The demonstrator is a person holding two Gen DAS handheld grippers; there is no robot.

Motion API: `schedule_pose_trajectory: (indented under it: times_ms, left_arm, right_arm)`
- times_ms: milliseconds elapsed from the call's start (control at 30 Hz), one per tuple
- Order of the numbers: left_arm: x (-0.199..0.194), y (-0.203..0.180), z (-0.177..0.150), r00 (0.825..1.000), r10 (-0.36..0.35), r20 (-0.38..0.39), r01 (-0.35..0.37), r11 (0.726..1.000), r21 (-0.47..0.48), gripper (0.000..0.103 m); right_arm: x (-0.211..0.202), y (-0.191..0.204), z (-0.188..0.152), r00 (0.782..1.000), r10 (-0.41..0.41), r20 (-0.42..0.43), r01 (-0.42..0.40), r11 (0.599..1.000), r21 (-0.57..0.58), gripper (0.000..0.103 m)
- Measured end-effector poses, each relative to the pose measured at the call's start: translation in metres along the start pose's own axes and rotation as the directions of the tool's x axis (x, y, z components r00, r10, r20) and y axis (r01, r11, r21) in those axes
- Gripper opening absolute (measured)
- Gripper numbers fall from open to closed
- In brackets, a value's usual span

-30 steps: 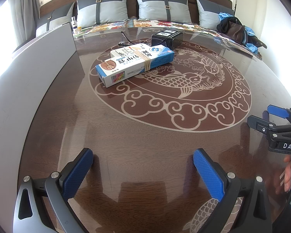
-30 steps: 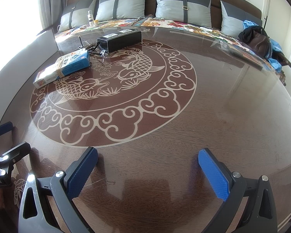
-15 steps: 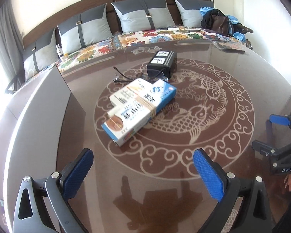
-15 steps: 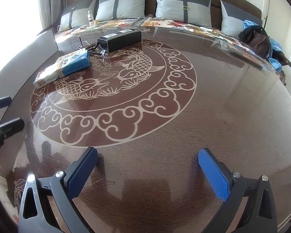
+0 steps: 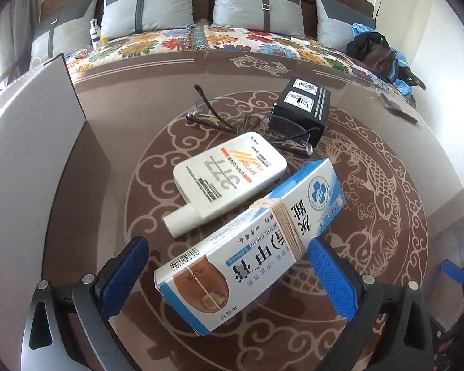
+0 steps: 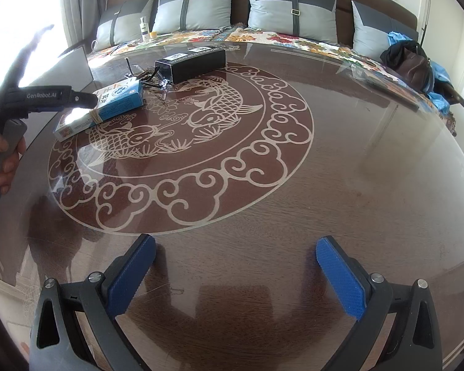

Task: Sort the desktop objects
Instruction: 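Lower the left tool onto the blue-white nail cream box and close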

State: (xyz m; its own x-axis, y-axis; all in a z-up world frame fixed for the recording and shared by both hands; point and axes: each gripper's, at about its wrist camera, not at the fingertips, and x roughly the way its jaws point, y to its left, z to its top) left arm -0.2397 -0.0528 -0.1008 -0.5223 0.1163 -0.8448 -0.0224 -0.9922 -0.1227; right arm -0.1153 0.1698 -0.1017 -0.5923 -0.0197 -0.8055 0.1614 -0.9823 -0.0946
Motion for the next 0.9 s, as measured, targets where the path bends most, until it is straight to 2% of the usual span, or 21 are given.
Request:
schedule_pose_trajectory:
  times_ms: [133, 333, 433, 633, 900]
  left_arm:
    - [-0.006, -0.018, -0.026, 0.999, 0.031, -0.008, -0.030, 0.992, 0.120, 0.103]
    - [-0.027, -0.032, -0.060, 0.998, -0.040, -0.048, 0.050, 0.969, 0.242, 0.103]
    - [-0.037, -0.030, -0.068, 0.993, -0.091, -0.081, 0.109, 0.961, 0.254, 0.103]
    - [-0.056, -0.012, -0.053, 0.995, -0.097, -0.033, 0.101, 0.976, 0.194, 0.103]
    - [-0.036, -0.043, -0.007, 0.998, 0.046, 0.048, -0.058, 0.958, 0.282, 0.103]
  right_arm:
    - [0.000, 0.000, 0.000, 1.000, 0.000, 0.000, 0.000, 1.000, 0.000, 0.103]
    - [0.000, 0.000, 0.000, 1.000, 0.000, 0.000, 0.000, 1.000, 0.000, 0.103]
    - [0.000, 0.000, 0.000, 1.000, 0.000, 0.000, 0.000, 1.000, 0.000, 0.103]
    - [0.000, 0.000, 0.000, 1.000, -0.001, 0.001, 0.001, 1.000, -0.001, 0.103]
    - [0.000, 0.000, 0.000, 1.000, -0.001, 0.001, 0.001, 1.000, -0.001, 0.103]
